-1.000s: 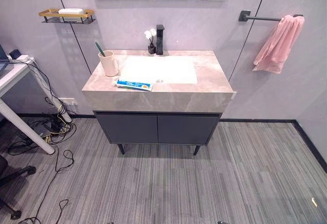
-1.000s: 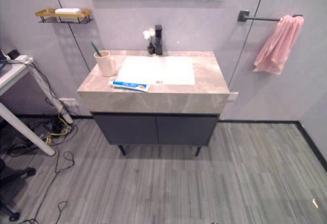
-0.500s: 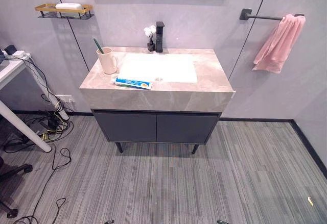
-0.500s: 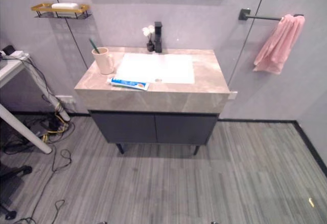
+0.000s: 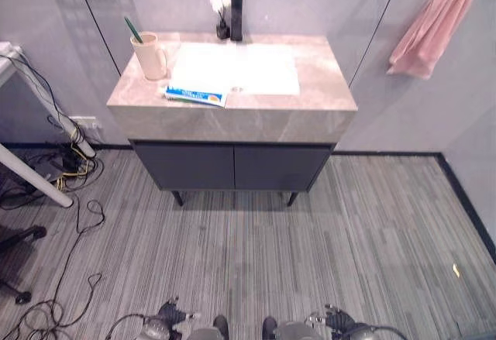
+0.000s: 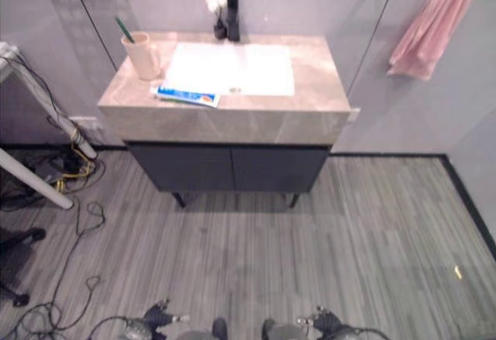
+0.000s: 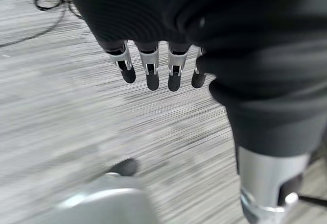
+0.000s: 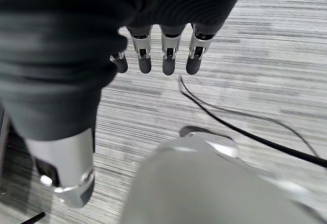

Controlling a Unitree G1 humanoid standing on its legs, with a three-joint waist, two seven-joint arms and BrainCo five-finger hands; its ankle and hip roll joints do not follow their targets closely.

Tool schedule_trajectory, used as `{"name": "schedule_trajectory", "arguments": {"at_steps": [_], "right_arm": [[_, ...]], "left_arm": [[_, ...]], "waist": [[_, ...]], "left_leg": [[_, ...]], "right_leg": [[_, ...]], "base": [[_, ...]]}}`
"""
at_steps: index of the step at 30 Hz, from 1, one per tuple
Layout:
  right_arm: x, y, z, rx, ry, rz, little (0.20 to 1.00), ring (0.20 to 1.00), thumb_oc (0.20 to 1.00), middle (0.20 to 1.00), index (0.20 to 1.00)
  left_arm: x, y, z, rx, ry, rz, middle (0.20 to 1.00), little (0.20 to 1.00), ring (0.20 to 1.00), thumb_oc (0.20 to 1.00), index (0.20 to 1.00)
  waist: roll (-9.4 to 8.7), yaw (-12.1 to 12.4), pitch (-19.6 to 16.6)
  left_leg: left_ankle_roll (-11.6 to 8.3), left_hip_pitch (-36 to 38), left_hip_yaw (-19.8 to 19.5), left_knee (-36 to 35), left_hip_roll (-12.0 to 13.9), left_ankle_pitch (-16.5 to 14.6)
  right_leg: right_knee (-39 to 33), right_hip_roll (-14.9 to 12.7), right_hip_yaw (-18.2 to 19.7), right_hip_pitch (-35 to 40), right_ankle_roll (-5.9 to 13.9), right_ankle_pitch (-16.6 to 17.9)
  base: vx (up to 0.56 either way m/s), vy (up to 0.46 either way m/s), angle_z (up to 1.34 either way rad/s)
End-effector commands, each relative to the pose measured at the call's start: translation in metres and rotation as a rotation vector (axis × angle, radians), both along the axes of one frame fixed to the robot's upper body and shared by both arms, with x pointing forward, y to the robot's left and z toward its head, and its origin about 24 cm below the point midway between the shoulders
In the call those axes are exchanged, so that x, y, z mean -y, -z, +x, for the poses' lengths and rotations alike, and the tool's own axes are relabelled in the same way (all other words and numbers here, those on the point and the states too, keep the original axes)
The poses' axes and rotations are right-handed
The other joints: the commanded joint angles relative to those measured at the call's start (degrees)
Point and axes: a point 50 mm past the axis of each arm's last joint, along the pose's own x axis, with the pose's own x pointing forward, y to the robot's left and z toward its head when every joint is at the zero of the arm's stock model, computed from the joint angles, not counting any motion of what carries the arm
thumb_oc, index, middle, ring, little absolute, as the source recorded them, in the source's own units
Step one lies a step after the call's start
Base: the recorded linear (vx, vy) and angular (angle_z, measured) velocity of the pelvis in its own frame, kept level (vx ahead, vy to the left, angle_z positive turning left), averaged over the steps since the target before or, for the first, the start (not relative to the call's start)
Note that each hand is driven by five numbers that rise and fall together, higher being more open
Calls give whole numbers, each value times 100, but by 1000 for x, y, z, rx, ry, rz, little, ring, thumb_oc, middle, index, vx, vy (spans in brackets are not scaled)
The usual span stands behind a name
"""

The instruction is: Put brush and paste in cup on sink, flatten towel.

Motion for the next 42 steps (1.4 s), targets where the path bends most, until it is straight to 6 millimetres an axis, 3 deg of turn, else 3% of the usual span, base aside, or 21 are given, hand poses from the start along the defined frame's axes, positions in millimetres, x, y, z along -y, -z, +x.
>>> {"name": "schedule_trajectory", "arguments": {"at_steps": [1, 4, 5, 9, 17, 21, 22, 23, 24, 26, 29, 32, 36, 39, 42], "right_arm": [[16, -5, 3, 56, 21, -53, 1000, 1000, 1000, 1000, 1000], [19, -6, 2, 55, -89, -171, 1000, 1000, 1000, 1000, 1000], [20, -8, 6, 62, -231, -293, 1000, 1000, 1000, 1000, 1000], [22, -8, 8, 60, -47, -160, 1000, 1000, 1000, 1000, 1000], [18, -8, 12, 59, -96, -188, 1000, 1000, 1000, 1000, 1000], [16, -9, 18, 54, -130, -196, 1000, 1000, 1000, 1000, 1000], [17, -10, 18, 55, -131, -198, 1000, 1000, 1000, 1000, 1000], [17, -10, 18, 56, -132, -197, 1000, 1000, 1000, 1000, 1000], [17, -10, 18, 56, -135, -200, 1000, 1000, 1000, 1000, 1000], [17, -9, 16, 51, -141, -204, 1000, 1000, 1000, 1000, 1000], [17, -6, 9, 35, -132, -192, 1000, 1000, 1000, 1000, 1000], [19, -5, 3, 17, -116, -190, 1000, 1000, 1000, 1000, 1000], [18, -2, -4, -5, -125, -186, 1000, 1000, 1000, 1000, 1000], [19, -1, -9, -18, -134, -184, 1000, 1000, 1000, 1000, 1000], [21, -1, -9, -19, -132, -185, 1000, 1000, 1000, 1000, 1000]], "left_arm": [[-2, 0, -2, 34, -25, 23, 1000, 1000, 1000, 1000, 1000], [-1, -2, 1, 62, 4, 54, 1000, 1000, 1000, 1000, 1000], [1, -4, 6, 89, 3, 66, 1000, 1000, 1000, 1000, 1000], [2, -4, 8, 81, -2, 56, 1000, 1000, 1000, 1000, 1000], [7, 1, -1, 41, 37, 61, 1000, 1000, 1000, 1000, 1000], [8, 2, -2, 27, 69, 72, 1000, 1000, 1000, 1000, 1000], [8, 1, -1, 25, 86, 74, 1000, 1000, 1000, 1000, 1000], [7, 1, 0, 19, 100, 80, 1000, 1000, 1000, 1000, 1000], [4, 0, 1, 18, 105, 90, 1000, 1000, 1000, 1000, 1000], [-1, 0, -1, 8, 82, 89, 1000, 1000, 1000, 1000, 1000], [-3, 2, -5, -12, 75, 92, 1000, 1000, 1000, 1000, 1000], [-4, 2, -6, -21, 70, 88, 1000, 1000, 1000, 1000, 1000], [1, 4, -9, -26, 26, 45, 1000, 1000, 1000, 1000, 1000], [3, 6, -11, -32, 19, 38, 1000, 1000, 1000, 1000, 1000], [5, 7, -12, -42, 18, 32, 1000, 1000, 1000, 1000, 1000]], "waist": [[54, -11, -299], [58, -20, -366], [66, -13, -348], [59, -26, -349], [97, 18, -426], [159, 50, -410], [169, 53, -391], [150, 53, -305], [174, 38, -230], [238, 27, -51], [210, -85, -52], [133, -194, -74], [102, -388, -137], [101, -455, -263], [173, -510, -412]], "left_leg": [[-77, 15, -52, 387, 185, -233], [-66, 110, -49, 324, 173, -250], [-76, 138, -57, 347, 170, -272], [-72, 175, -43, 286, 148, -239], [6, 383, 66, -21, 44, -181], [138, 623, 168, -480, -77, -36], [193, 675, 152, -585, -130, 9], [295, 814, 171, -685, -248, 24], [353, 910, 176, -753, -271, 39], [434, 1153, 181, -907, -263, 27], [441, 1317, 101, -1006, -373, -50], [386, 1498, 28, -1145, -507, -188], [240, 1862, -197, -1303, -506, -361], [149, 2011, -360, -1309, -414, -408], [29, 2094, -503, -1332, -197, -304]], "right_leg": [[-53, -424, -150, -78, 503, 724], [-84, -424, -156, 0, 518, 728], [-76, -421, -152, 40, 518, 697], [-196, -436, -139, 87, 500, 759], [-600, -476, -5, 239, 564, 955], [-549, -599, 80, 207, 715, 1229], [-288, -668, 86, 104, 754, 1368], [305, -801, 165, -152, 794, 1936], [700, -836, 152, -301, 784, 2159], [1344, -876, -128, -697, 766, 2170], [866, -704, -165, -916, 747, 2062], [-350, -763, -377, -1013, 780, 2127], [-1631, -544, -93, -1051, 876, 2512], [-1706, -368, 208, -962, 814, 2575], [-1540, -91, 257, -965, 699, 2440]], "base": [[51, -3, 1], [36, 3, 3], [19, 4, 6], [-10, 14, 4], [18, 64, -1], [25, 176, -14], [13, 206, -9], [17, 293, -13], [30, 345, -17], [88, 221, -12], [187, 57, -6], [232, -13, -4], [336, -65, 17], [385, -119, 40], [327, -137, 33]]}}
